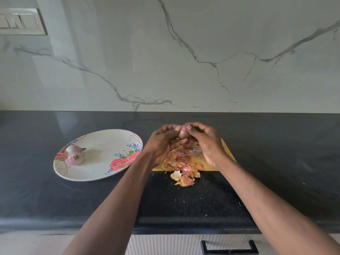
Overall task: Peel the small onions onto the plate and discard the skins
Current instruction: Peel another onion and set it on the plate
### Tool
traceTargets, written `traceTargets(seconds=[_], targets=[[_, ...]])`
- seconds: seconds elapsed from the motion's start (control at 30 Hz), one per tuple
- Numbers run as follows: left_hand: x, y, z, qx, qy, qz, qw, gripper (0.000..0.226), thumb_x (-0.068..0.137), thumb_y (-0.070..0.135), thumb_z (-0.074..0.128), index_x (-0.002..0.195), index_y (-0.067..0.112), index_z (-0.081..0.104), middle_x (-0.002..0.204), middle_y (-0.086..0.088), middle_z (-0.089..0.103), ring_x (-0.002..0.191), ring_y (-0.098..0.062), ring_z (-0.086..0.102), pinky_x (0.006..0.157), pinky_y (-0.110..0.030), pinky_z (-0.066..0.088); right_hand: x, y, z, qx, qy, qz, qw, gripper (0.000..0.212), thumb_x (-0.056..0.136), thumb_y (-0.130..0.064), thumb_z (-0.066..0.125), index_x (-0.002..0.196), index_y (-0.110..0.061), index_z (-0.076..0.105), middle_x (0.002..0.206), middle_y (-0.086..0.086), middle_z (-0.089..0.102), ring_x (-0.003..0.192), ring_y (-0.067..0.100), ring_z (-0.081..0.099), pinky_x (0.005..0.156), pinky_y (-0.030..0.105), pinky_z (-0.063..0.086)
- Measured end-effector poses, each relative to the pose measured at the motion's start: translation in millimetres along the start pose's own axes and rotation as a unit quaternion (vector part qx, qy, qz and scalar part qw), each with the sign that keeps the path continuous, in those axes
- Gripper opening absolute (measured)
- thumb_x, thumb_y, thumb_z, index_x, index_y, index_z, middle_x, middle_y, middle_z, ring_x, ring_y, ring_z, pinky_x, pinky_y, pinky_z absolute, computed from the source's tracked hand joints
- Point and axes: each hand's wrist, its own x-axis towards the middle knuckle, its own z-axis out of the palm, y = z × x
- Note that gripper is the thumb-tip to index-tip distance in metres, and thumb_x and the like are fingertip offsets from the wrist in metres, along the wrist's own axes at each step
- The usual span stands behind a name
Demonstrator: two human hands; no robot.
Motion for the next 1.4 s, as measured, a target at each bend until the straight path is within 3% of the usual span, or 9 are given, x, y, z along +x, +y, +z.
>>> traceTargets(seconds=[0.1,0.2,0.37,0.53,0.77,0.87,1.1,1.3,1.4], targets=[[0.9,1.2,-1.3,-0.003,0.03,0.017,0.999,0.013,0.095,0.004,0.062,0.105,-0.003,0.067,0.094,-0.018,0.072,0.076,-0.022,0.072,0.066,-0.026,0.061,0.1,-0.3,-0.9,-0.088,0.014,-0.072,0.993,0.022,0.091,-0.01,0.07,0.113,-0.016,0.07,0.104,0.001,0.071,0.091,0.009,0.068,0.071,0.02,0.056],[1.6,2.3,-2.0,0.01,0.032,0.028,0.999,0.014,0.094,0.011,0.066,0.099,-0.001,0.072,0.089,-0.014,0.074,0.076,-0.018,0.072,0.069,-0.027,0.062,-0.9,1.6,1.3,-0.24,-0.021,-0.17,0.956,0.033,0.081,-0.023,0.081,0.112,-0.023,0.07,0.109,-0.006,0.066,0.095,0.005,0.064,0.076,0.019,0.054],[2.0,2.8,-1.8,-0.005,0.038,0.008,0.999,0.014,0.097,0.005,0.061,0.099,-0.006,0.069,0.091,-0.019,0.073,0.079,-0.023,0.071,0.073,-0.03,0.063,0.6,3.7,-0.8,-0.281,0.001,-0.235,0.93,0.032,0.078,-0.017,0.084,0.107,-0.018,0.069,0.112,-0.008,0.061,0.099,0.008,0.061,0.078,0.021,0.053],[3.0,3.1,-5.3,0.016,0.045,0.019,0.999,0.014,0.096,0.0,0.059,0.1,-0.009,0.069,0.09,-0.019,0.074,0.08,-0.025,0.072,0.072,-0.03,0.063,-0.8,3.8,-0.9,-0.287,-0.026,-0.231,0.929,0.027,0.082,-0.013,0.08,0.105,-0.021,0.068,0.109,-0.008,0.062,0.099,0.011,0.063,0.079,0.033,0.059],[5.6,1.5,-6.5,0.042,0.057,0.026,0.997,0.013,0.094,0.0,0.063,0.097,-0.01,0.069,0.085,-0.016,0.072,0.074,-0.024,0.069,0.069,-0.029,0.061,-0.5,5.7,-1.3,-0.281,-0.049,-0.215,0.934,0.023,0.084,-0.011,0.078,0.094,-0.028,0.065,0.108,-0.004,0.061,0.1,0.016,0.065,0.085,0.038,0.059],[6.7,1.6,-7.5,0.032,0.063,0.024,0.997,0.012,0.095,-0.001,0.061,0.098,-0.011,0.069,0.083,-0.016,0.072,0.072,-0.023,0.07,0.066,-0.028,0.062,-1.8,7.0,0.6,-0.287,-0.034,-0.23,0.929,0.021,0.084,-0.011,0.078,0.088,-0.026,0.064,0.102,-0.002,0.062,0.095,0.014,0.064,0.083,0.034,0.058],[7.0,1.4,-8.9,0.04,0.069,0.027,0.996,0.013,0.094,-0.003,0.062,0.099,-0.013,0.068,0.087,-0.019,0.072,0.071,-0.024,0.069,0.061,-0.026,0.061,-3.9,5.2,1.8,-0.256,-0.051,-0.214,0.941,0.025,0.085,-0.008,0.077,0.101,-0.024,0.067,0.109,0.001,0.063,0.096,0.008,0.068,0.083,0.025,0.06],[5.8,0.8,-8.2,0.023,0.088,0.022,0.996,0.013,0.095,-0.004,0.06,0.1,-0.013,0.067,0.09,-0.023,0.069,0.071,-0.027,0.069,0.06,-0.027,0.061,-7.5,9.2,4.0,-0.264,-0.014,-0.255,0.93,0.014,0.084,-0.003,0.077,0.09,-0.015,0.072,0.096,0.0,0.065,0.089,-0.001,0.061,0.077,0.008,0.048],[5.7,1.1,-7.5,0.019,0.096,0.018,0.995,0.013,0.094,-0.003,0.06,0.1,-0.012,0.068,0.091,-0.023,0.069,0.07,-0.026,0.069,0.059,-0.027,0.061,-7.4,9.2,5.0,-0.264,-0.003,-0.236,0.935,0.014,0.084,-0.01,0.078,0.093,-0.016,0.07,0.095,-0.004,0.068,0.087,-0.003,0.063,0.073,0.01,0.051]])
